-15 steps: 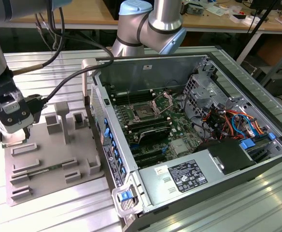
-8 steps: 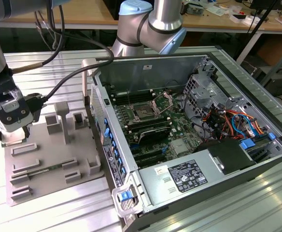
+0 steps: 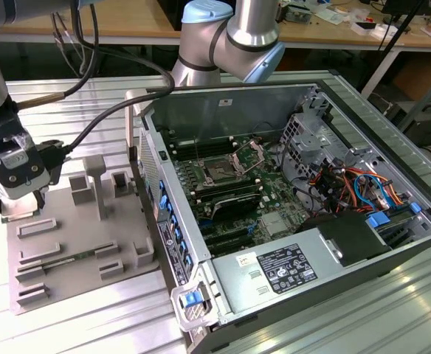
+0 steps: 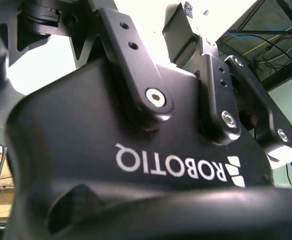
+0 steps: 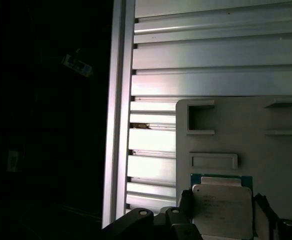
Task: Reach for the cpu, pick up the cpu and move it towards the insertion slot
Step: 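Pick up the cpu and move it towards the insertion slot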
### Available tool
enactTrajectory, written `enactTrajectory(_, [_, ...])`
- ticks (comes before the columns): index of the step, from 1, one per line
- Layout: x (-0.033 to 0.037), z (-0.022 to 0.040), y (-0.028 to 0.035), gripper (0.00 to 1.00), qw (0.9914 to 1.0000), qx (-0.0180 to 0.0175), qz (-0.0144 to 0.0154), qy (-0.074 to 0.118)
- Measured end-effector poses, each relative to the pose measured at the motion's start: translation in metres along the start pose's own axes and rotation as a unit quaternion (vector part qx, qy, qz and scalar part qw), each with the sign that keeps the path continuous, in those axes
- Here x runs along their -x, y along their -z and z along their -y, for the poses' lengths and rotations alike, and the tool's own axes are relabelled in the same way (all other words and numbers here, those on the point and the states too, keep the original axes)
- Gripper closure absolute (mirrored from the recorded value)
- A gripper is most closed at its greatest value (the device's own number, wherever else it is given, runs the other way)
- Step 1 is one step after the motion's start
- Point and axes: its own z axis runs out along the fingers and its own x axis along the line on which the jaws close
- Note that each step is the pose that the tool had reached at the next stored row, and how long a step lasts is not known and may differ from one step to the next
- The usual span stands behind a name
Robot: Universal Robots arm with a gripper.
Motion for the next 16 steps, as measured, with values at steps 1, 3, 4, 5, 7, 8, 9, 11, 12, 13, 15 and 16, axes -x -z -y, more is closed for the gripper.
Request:
enactTrajectory(1, [0.0000, 0.0000, 0.0004, 0.45, 1.00000, 0.0000, 0.0000, 0.000])
enactTrajectory(3, [0.0000, 0.0000, 0.0012, 0.45, 1.00000, 0.0000, 0.0000, 0.000])
enactTrajectory(4, [0.0000, -0.0001, 0.0017, 0.45, 1.00000, 0.0001, 0.0000, 0.000])
enactTrajectory(5, [0.0000, -0.0001, 0.0023, 0.45, 1.00000, 0.0001, 0.0000, 0.000])
enactTrajectory(7, [0.0000, -0.0001, 0.0031, 0.45, 1.00000, 0.0001, 0.0000, 0.000])
enactTrajectory(8, [0.0000, -0.0001, 0.0034, 0.45, 1.00000, 0.0001, 0.0000, 0.000])
enactTrajectory(9, [0.0000, -0.0002, 0.0037, 0.45, 1.00000, 0.0001, 0.0000, 0.000])
enactTrajectory(11, [0.0000, -0.0002, 0.0046, 0.45, 1.00000, 0.0002, 0.0000, 0.000])
enactTrajectory(12, [0.0000, -0.0002, 0.0049, 0.45, 1.00000, 0.0002, 0.0000, 0.000])
enactTrajectory(13, [0.0000, -0.0002, 0.0052, 0.45, 1.00000, 0.0002, 0.0000, 0.000])
enactTrajectory(15, [0.0000, -0.0002, 0.0061, 0.45, 1.00000, 0.0002, 0.0000, 0.000])
enactTrajectory(16, [0.0000, -0.0003, 0.0065, 0.45, 1.00000, 0.0002, 0.0000, 0.000])
